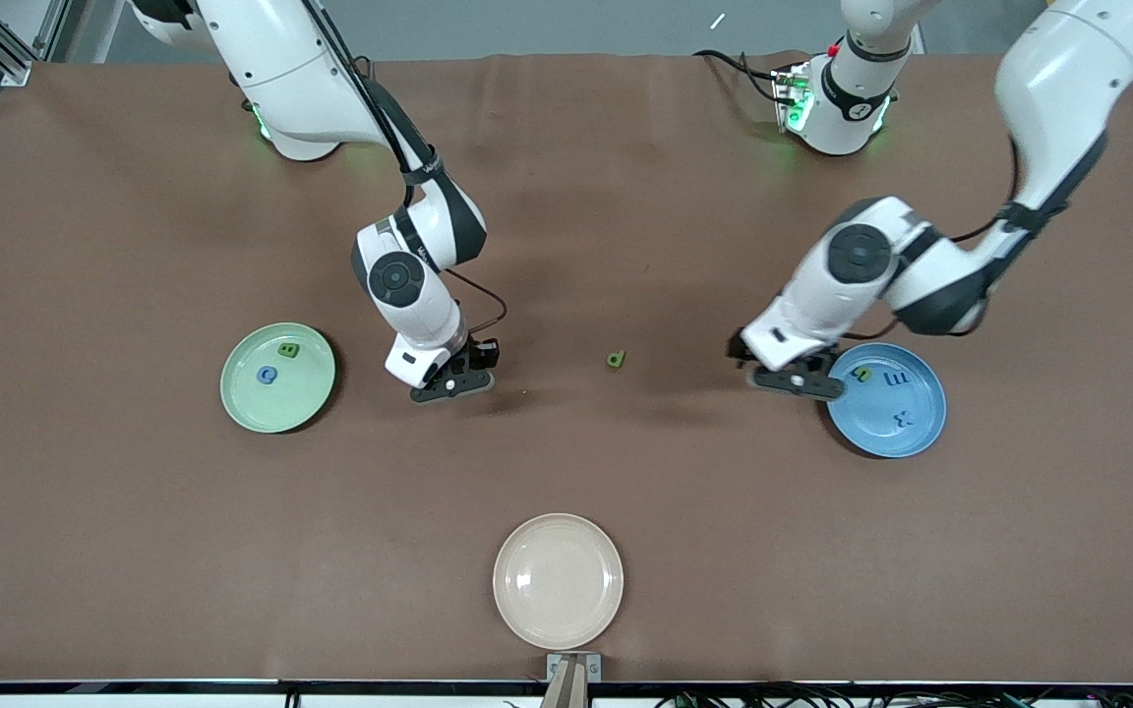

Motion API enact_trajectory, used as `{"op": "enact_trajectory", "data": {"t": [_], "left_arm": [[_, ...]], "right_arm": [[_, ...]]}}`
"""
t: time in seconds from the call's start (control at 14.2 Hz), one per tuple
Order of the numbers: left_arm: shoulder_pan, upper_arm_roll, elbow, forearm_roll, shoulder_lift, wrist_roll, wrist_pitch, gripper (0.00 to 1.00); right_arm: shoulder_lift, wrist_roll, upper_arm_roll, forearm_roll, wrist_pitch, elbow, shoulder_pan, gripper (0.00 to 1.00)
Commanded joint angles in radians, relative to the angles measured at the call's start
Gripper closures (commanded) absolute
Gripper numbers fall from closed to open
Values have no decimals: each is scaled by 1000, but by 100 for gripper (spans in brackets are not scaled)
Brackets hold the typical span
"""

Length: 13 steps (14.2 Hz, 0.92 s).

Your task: Sort upper and lower case letters into plates

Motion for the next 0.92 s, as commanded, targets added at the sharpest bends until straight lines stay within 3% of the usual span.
{"op": "enact_trajectory", "data": {"t": [0.0, 0.14, 0.35, 0.49, 0.56, 0.71, 0.78, 0.85], "left_arm": [[-182, 81, 96, -11, 73, -98, -26, 0], [-346, 177, 162, -34, 81, -156, -26, 0], [-601, 357, 268, -98, 108, -213, -25, 0], [-679, 403, 319, -132, 130, -213, -22, 0], [-695, 403, 340, -141, 147, -213, -22, 0], [-709, 403, 365, -143, 179, -213, -14, 0], [-715, 405, 368, -143, 197, -213, -14, 0], [-723, 405, 374, -143, 211, -215, -12, 1]], "right_arm": [[-72, -27, 2, 14, -186, 33, -64, 100], [-91, -62, 2, 6, -309, 67, -116, 100], [-115, -197, 1, 6, -368, 66, -190, 100], [-126, -210, 2, 8, -382, 61, -204, 98], [-124, -202, 2, 11, -382, 61, -202, 92], [-121, -170, 2, 15, -369, 60, -193, 22], [-120, -129, 5, 15, -366, 61, -189, 0], [-118, -107, 5, 15, -365, 63, -175, 0]]}}
